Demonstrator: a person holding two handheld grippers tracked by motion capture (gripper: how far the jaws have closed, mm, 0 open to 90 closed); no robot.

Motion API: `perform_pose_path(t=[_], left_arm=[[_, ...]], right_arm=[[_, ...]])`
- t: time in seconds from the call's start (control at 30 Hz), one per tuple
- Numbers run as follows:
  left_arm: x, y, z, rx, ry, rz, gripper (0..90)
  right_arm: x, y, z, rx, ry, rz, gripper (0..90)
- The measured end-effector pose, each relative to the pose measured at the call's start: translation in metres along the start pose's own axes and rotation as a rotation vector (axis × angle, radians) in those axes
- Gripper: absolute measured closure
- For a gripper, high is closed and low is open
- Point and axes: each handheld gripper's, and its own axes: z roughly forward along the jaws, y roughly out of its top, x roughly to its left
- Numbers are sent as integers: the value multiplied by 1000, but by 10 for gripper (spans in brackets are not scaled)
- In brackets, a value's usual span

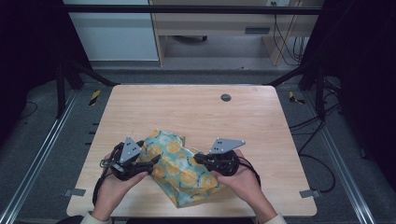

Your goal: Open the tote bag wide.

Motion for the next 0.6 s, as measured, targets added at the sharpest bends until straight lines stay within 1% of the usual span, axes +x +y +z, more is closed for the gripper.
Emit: perform_pose_path(t=[0.07,0.17,0.23,0.27,0.3,0.33,0.37,0.43,0.5,0.53,0.6], left_arm=[[-2,2,-3,2,1,2,243],[-5,5,-9,-4,-5,11,244],[-9,6,-13,-13,-2,9,244],[-9,6,-14,-14,5,28,242],[-11,6,-15,-13,8,19,241],[-12,5,-16,-19,5,17,238],[-12,5,-16,-19,-8,19,237],[-14,5,-13,-9,-18,23,232],[-16,2,-6,16,-25,35,214],[-16,0,-2,25,-24,35,215],[-16,-4,5,45,-19,28,215]], right_arm=[[6,2,-1,-8,14,-10,889],[21,6,1,-19,50,-35,890],[35,5,5,-5,76,-62,891],[43,3,8,5,94,-76,891],[47,1,10,15,101,-85,891],[53,-1,13,28,108,-100,891],[59,-4,16,41,112,-114,890],[67,-10,21,66,119,-133,890],[71,-15,26,94,110,-152,889],[71,-17,28,101,106,-160,889],[71,-20,31,109,105,-151,889]])
